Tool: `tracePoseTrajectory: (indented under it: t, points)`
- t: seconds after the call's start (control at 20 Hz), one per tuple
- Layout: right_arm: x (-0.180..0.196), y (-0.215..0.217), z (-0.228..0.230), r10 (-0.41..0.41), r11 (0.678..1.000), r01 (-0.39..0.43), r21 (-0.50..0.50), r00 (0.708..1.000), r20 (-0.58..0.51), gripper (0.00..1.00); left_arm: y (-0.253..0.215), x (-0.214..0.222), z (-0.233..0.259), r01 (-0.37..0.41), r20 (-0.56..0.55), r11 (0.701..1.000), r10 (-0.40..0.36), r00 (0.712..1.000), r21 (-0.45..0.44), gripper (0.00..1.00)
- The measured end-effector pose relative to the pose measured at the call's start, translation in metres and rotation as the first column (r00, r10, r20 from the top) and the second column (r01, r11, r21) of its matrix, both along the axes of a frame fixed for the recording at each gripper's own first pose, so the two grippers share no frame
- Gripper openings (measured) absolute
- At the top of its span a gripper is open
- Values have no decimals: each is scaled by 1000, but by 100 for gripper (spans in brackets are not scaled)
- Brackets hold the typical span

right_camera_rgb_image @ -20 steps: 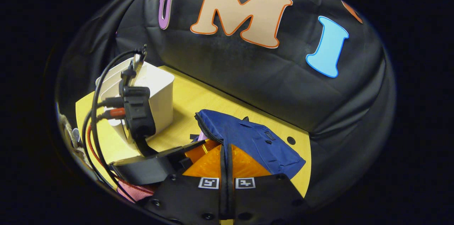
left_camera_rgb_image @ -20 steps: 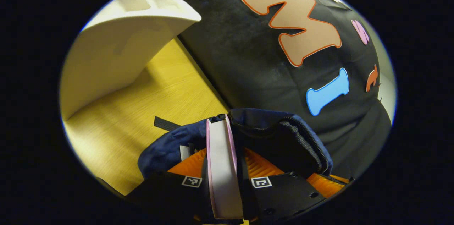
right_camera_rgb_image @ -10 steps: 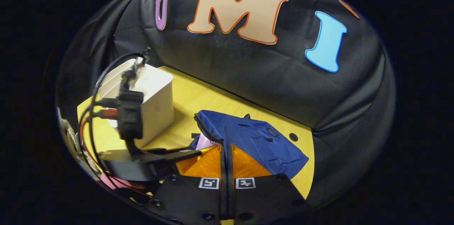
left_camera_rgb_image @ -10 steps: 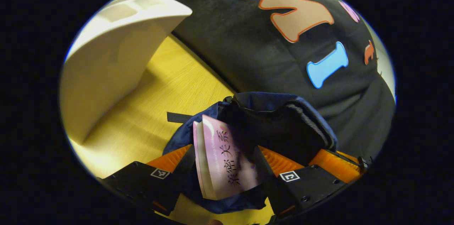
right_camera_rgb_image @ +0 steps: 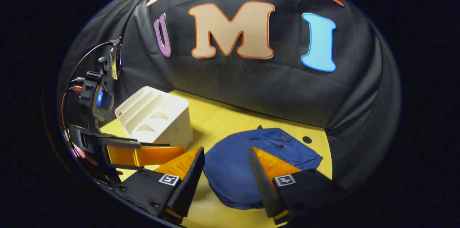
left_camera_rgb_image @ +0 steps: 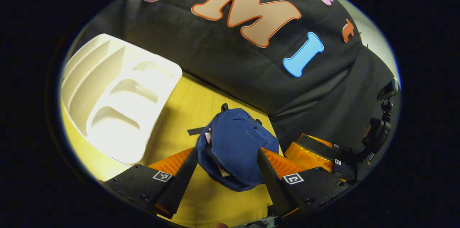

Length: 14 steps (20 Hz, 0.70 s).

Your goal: Open the schoolbag, grab two books from the bookshelf and put them into the schoolbag.

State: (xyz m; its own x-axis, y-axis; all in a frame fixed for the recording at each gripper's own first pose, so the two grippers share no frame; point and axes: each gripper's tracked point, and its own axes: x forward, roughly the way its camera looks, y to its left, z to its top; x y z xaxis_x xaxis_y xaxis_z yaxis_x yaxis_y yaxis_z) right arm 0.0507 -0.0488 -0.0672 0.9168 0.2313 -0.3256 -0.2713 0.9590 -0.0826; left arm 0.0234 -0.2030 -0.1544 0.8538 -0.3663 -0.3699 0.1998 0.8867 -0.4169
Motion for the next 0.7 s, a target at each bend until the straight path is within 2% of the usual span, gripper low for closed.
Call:
tracePoseTrajectory:
  t: [0.1,0.2,0.25,0.35,0.55,0.6,0.7]
  points:
    - [-19,-7,25,-67,997,65,31,995,73,98,29,-8,36,0,68,995,-7,998,102,95]
    - [-29,-11,39,-124,992,118,54,986,115,99,43,-12,61,-9,106,992,-4,994,127,91]
    - [-36,-13,47,-154,987,145,69,978,140,98,51,-12,72,-16,131,990,-3,991,142,95]
    - [-49,-13,78,-230,971,207,120,945,231,99,70,-16,100,-16,191,981,-22,981,195,95]
    - [-70,2,94,-275,960,240,147,910,311,98,97,-13,125,-62,252,970,1,968,235,95]
    - [-74,4,92,-281,959,248,139,906,316,100,103,-13,125,-71,250,966,6,968,250,94]
    - [-77,12,87,-287,957,260,129,906,312,98,113,-12,125,-86,256,957,13,967,276,94]
